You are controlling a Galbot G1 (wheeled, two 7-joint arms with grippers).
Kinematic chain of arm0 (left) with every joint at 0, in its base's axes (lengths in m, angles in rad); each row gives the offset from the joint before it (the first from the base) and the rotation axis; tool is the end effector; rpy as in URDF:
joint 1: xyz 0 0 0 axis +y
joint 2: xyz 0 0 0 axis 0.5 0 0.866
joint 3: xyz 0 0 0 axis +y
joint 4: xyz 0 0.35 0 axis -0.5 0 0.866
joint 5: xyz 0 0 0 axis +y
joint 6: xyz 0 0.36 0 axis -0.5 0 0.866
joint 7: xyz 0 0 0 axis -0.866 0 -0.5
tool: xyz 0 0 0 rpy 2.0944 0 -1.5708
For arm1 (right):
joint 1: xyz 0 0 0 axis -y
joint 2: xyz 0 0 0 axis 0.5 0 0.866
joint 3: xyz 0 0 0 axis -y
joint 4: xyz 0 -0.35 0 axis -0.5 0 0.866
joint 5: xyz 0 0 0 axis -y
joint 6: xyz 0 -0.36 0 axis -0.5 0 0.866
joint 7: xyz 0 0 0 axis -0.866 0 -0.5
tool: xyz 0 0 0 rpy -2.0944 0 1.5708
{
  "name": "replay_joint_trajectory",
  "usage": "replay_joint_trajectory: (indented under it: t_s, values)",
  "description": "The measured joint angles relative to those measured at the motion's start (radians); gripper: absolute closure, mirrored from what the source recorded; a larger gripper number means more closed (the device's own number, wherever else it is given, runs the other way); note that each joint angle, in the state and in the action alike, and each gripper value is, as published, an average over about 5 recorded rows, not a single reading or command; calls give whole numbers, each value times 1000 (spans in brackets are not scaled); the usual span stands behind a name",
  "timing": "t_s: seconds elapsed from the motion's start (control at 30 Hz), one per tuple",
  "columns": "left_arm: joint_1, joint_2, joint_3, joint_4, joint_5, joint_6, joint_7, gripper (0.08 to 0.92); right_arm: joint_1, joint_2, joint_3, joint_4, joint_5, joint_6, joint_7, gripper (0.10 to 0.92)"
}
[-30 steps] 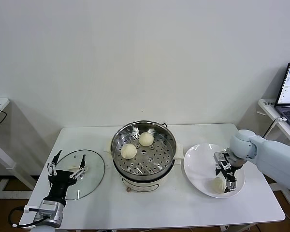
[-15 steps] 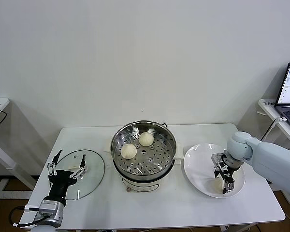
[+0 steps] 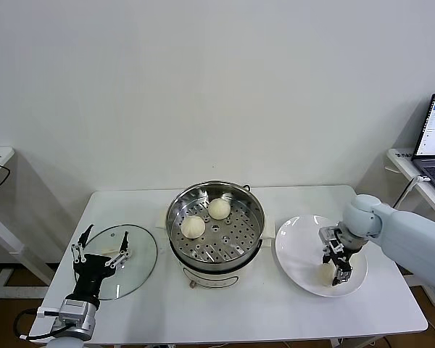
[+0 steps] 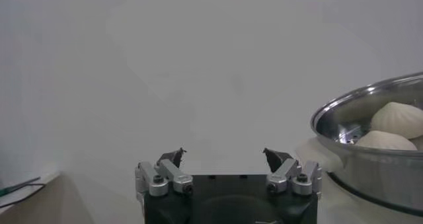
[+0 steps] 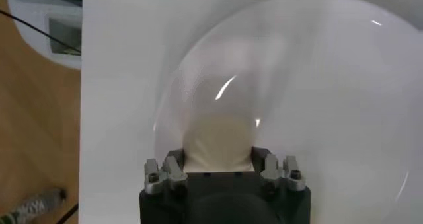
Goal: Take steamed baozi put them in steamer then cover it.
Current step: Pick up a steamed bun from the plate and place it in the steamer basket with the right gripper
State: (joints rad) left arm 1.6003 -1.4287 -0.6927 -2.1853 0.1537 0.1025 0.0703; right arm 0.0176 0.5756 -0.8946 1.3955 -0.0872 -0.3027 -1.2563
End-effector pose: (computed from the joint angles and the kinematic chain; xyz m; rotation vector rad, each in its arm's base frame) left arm 0.1763 0.0692 -0.2663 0.0269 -3.0462 -0.5536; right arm 0.4797 -0.1556 -0.2042 1.3091 -1.1690 1.2344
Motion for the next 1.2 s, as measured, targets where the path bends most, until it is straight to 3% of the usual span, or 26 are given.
replay_joint_trajectory:
  t_s: [0.53,1.2]
  values:
    - [4,9,-3,-14,1,6,0,177,428,60,-150,32,160,74,-29,372]
    - [-1,16,-19,-8,-6,3,6,177,728,415,-342,53,129,538,-15,379]
